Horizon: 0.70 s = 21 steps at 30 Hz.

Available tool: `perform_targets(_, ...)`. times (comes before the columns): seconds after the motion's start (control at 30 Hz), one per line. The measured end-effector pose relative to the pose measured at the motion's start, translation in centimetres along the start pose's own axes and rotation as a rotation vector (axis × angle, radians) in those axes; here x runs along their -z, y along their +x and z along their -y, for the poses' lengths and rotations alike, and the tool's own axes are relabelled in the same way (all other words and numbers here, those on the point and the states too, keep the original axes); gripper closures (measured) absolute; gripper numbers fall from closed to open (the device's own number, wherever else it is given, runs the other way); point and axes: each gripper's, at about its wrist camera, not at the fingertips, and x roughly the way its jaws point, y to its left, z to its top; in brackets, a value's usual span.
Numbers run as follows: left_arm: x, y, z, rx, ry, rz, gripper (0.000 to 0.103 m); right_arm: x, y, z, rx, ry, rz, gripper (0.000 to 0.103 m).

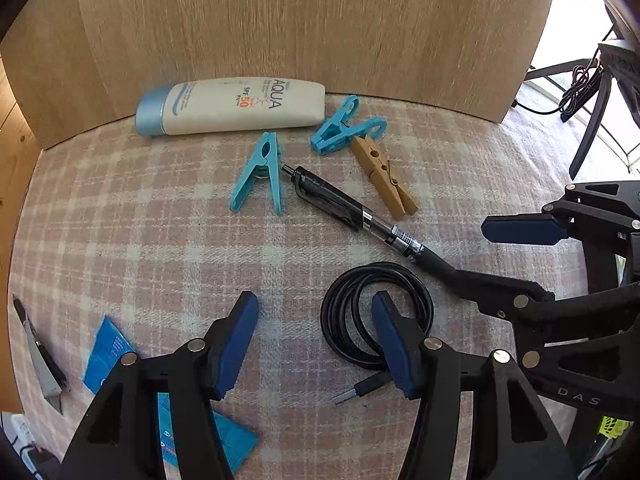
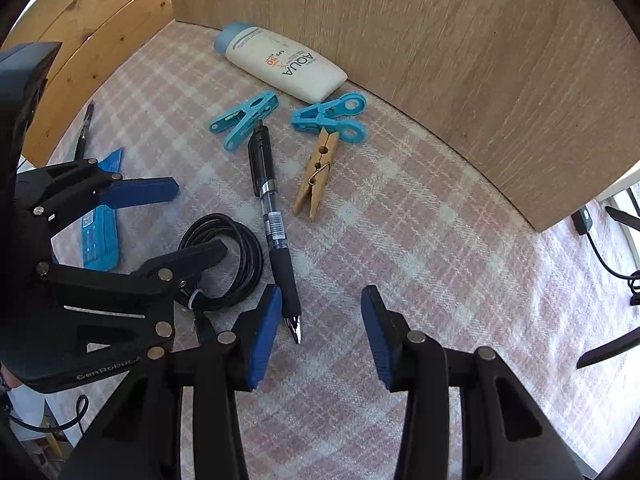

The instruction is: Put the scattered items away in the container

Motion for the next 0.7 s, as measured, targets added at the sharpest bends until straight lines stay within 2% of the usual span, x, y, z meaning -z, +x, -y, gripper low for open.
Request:
perform_targets(0.13,-0.3,0.2,0.4,-0.025,0.049,0.023,0.047,-1.0,0.0,-0.3,0.026,-0.028,0.006,0.062)
perform_targets(0.23,-0.2,0.2,0.3,-0.021,0.059,0.040,0.049,-1.9,0.2,-0.4,0.010,-0.029,0.007,0.062)
perform_targets(0.43,0.9,-0.6,0.4,-0.022,0.099,0.023,0.066,-2.6,0.2,-1.1,0.015,-0.063,0.011,0.062)
perform_targets(0.57,1.0,-0.7,1.3,-0.032,0.145,0.025,0.065,-3.0,0.2,-0.9,0.002,-0.053,-0.012,0.062)
perform_targets(0.7,0.8,-0.6,1.8,-0.001,0.139,0.034,0.068,-4.0,0.5,-1.8,-0.021,-0.050,-0.011,0.061)
